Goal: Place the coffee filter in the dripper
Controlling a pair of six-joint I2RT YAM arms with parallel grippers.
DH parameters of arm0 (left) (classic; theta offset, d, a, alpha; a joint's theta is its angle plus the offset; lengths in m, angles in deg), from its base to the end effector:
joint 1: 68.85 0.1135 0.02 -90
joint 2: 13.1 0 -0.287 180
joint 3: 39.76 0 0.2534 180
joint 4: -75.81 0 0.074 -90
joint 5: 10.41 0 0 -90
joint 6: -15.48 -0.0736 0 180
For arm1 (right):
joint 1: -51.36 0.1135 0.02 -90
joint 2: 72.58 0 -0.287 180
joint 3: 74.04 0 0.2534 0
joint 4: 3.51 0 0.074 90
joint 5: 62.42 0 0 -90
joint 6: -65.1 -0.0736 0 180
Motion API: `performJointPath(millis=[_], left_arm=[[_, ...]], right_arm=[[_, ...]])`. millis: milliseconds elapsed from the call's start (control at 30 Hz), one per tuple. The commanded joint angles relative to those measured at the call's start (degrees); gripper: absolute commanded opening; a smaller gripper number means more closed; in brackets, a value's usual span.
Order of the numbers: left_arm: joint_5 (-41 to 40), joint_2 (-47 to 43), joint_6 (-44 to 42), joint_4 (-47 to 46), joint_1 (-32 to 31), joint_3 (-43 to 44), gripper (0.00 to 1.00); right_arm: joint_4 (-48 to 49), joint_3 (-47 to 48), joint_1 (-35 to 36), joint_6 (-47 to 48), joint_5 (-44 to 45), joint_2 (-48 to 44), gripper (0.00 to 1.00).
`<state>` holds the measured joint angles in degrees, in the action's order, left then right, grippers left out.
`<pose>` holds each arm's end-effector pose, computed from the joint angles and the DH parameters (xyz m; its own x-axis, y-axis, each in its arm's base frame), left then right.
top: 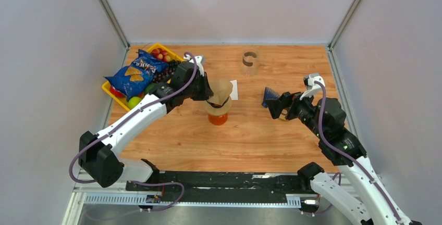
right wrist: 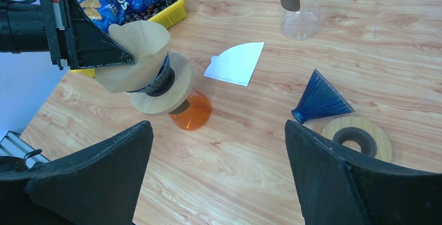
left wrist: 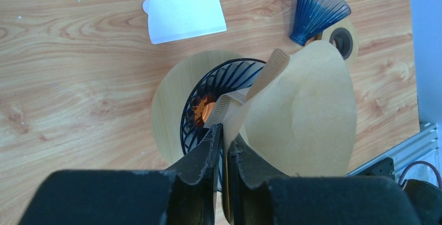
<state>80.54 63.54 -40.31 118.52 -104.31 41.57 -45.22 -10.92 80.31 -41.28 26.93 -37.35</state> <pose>0.2620 -0.1881 0.3225 -0.7470 -0.1581 -0.6458 0.2064 0.8681 -0.4514 0.1334 0.0747 0.3623 -0.3398 0.1343 -0.9309 -0.4147 0.8670 0.2764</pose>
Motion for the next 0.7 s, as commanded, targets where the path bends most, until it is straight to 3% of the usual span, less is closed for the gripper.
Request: performJointPath(millis=[0, 133, 500, 667], left_arm=[[-2.0, -0.4, 0.2, -0.1, 0.3, 0.5, 0.24], [-1.7, -0.1, -0.2, 0.6, 0.4, 1.1, 0.41], [-0.6, -2.0, -1.1, 0.9, 0.4, 3.0, 0.75], [-0.7, -3.6, -1.2, 0.8, 0.3, 4.1, 0.79]], right_arm=[[2.2, -0.3, -0.1, 0.6, 0.6, 0.1, 1.0], [2.2, -0.1, -0.1, 0.6, 2.3, 0.2, 1.0], [2.2, -0.1, -0.1, 0.7, 3.0, 0.4, 1.0], [2.2, 0.0, -0.1, 0.7, 3.0, 0.2, 1.0]])
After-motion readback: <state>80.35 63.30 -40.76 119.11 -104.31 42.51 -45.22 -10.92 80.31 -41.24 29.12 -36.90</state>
